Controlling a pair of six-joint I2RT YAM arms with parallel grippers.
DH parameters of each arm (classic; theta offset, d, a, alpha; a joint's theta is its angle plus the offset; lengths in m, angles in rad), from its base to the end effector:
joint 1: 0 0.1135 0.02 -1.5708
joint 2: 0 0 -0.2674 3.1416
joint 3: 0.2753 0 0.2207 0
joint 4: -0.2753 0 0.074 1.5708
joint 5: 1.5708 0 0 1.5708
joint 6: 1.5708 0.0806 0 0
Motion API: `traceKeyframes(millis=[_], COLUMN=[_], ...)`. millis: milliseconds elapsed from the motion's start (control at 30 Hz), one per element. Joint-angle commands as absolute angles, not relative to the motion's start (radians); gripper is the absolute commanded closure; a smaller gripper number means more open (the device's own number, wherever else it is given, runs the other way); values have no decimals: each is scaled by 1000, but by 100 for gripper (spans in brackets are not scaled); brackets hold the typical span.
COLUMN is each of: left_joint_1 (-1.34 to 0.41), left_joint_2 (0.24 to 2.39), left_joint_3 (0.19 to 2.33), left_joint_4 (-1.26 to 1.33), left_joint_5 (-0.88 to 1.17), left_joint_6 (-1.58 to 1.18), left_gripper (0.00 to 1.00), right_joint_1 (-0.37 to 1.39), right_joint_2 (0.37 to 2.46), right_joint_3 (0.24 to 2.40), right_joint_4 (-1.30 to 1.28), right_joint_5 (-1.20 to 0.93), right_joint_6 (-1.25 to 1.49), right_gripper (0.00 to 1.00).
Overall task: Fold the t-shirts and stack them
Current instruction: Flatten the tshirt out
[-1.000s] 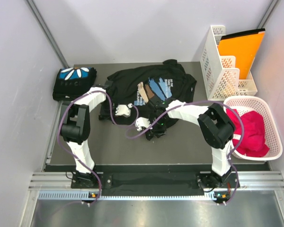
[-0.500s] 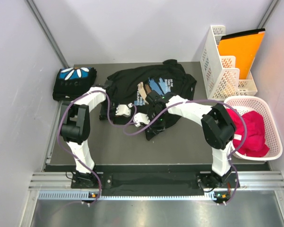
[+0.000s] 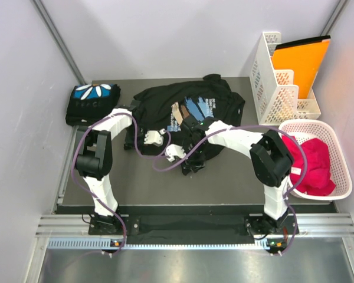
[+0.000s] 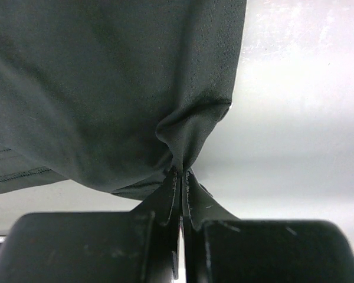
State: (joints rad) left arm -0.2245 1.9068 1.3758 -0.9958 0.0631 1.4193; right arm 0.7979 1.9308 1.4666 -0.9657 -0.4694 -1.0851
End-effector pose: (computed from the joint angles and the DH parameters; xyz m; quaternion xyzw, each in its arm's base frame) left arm 0.3191 -0.0781 0.1558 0.7324 0.6798 -0.0137 0.0359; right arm 0.2193 0.2771 0.1779 -0.7940 0.5578 0.2198 0.1010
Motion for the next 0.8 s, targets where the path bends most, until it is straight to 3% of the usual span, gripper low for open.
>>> traceKeyframes(millis=[0,500,567,633,767], left_joint_1=[-235,-233,-233,-233,-233], left_joint_2=[1891,1867,1861,1856,1842], left_joint_3=[1397,1405,1404,1402,1397], left_joint_4=[-1006,-994,-991,-988,-986], left_joint_5=[69,78,77,77,80], left_joint_6=[1420,1419,1420,1420,1417], left_gripper=[100,100,100,100,100], right_joint_1=[841,841,841,841,835], right_joint_2=[1901,1963,1970,1968,1944], right_joint_3=[1460,1345,1347,1362,1425], right_joint_4=[-902,-628,-618,-626,-762], right_joint_5=[-558,-408,-394,-384,-396], right_joint_6=[-1078,-970,-962,-965,-1031], right_gripper=[51,55,74,100,100])
